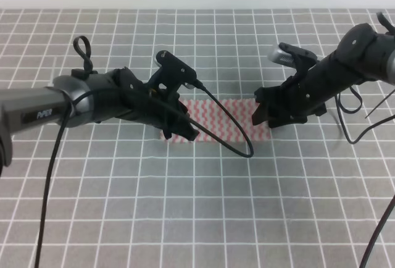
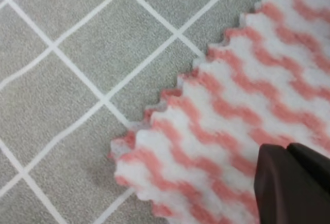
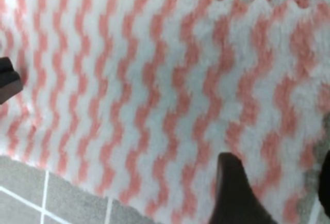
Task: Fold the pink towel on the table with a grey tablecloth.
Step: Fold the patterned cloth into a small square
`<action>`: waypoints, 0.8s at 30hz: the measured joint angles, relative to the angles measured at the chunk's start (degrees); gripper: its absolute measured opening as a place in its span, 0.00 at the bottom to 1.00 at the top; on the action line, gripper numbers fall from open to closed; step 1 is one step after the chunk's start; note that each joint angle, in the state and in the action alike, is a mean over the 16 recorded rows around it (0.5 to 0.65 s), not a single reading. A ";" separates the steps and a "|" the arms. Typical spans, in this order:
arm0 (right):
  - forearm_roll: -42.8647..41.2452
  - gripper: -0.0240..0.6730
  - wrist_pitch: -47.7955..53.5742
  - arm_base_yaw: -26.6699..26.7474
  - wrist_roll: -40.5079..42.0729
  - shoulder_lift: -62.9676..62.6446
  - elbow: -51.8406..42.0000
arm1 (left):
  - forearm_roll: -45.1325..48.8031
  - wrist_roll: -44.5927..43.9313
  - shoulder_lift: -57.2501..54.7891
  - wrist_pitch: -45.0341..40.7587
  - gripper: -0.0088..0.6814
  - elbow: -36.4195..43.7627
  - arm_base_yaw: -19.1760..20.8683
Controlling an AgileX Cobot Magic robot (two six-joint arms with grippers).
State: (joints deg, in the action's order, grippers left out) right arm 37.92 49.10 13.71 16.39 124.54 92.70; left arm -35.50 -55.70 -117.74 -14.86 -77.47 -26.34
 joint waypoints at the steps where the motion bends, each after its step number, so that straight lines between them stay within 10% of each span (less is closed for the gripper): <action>1: 0.24 0.50 0.03 0.00 0.00 0.11 0.02 | 0.00 0.00 -0.20 -0.03 0.01 0.00 0.00; 24: 4.75 0.29 -0.47 -0.01 0.15 0.64 -0.02 | -0.11 0.04 -2.40 -0.60 0.01 -0.24 -0.01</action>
State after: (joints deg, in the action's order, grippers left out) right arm 42.67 48.63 13.70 16.55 125.18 92.68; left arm -35.61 -55.66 -120.15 -15.46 -77.70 -26.35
